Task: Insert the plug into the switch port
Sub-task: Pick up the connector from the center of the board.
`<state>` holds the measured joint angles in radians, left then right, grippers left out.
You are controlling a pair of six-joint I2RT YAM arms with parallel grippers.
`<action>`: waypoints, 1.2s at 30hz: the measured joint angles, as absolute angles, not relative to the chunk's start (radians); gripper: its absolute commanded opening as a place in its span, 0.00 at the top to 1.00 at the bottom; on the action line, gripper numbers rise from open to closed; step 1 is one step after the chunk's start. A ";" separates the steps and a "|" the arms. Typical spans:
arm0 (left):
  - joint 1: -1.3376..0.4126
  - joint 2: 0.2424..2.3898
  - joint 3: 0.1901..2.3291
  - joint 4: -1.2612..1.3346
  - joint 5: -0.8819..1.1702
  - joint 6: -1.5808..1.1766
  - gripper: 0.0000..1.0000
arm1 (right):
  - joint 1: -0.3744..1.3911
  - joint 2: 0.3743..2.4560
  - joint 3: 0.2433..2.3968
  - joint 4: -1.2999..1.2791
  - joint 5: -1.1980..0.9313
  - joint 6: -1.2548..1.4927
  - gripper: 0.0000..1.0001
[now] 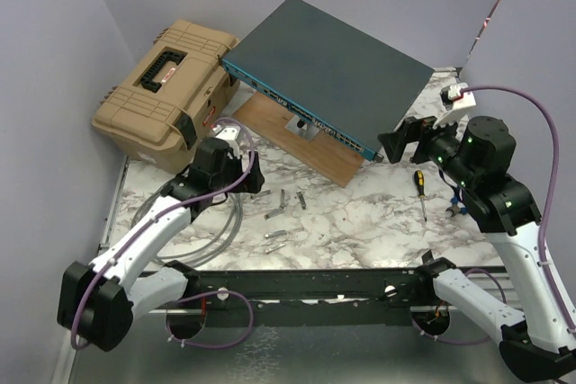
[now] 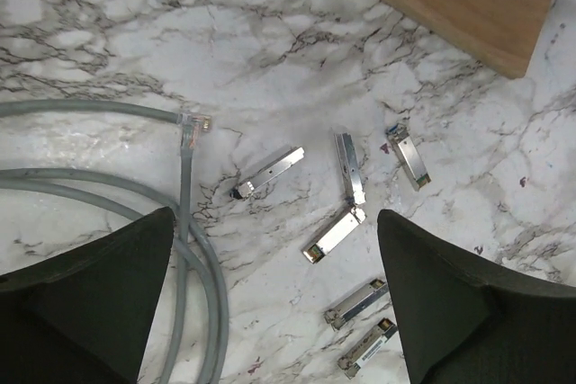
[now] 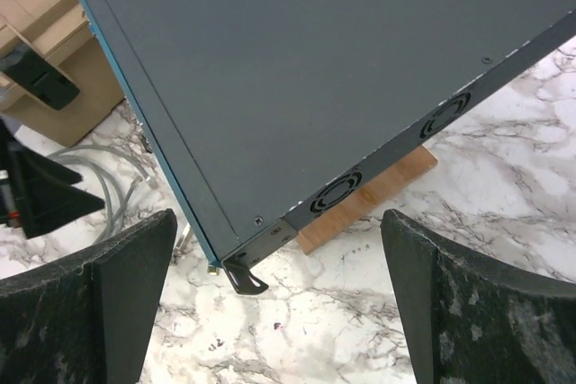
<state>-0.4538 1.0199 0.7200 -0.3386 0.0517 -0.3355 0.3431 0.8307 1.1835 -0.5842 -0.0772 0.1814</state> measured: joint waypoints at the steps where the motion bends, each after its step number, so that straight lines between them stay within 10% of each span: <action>1: -0.454 1.068 0.731 -0.340 0.066 -0.332 0.09 | 0.343 0.831 1.179 -0.578 -0.083 0.181 0.00; 14: -0.481 1.411 0.794 -0.333 0.141 -0.286 0.36 | 0.343 0.831 1.137 -0.517 -0.184 0.155 0.00; 36: -0.500 1.505 0.802 -0.258 0.112 -0.262 0.48 | 0.343 0.838 1.100 -0.517 -0.213 0.113 0.00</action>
<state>-0.4995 1.5051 0.8021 -0.2584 0.1120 -0.2619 0.3431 0.8379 1.1004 -0.5167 -0.2131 0.1131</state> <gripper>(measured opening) 0.522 0.998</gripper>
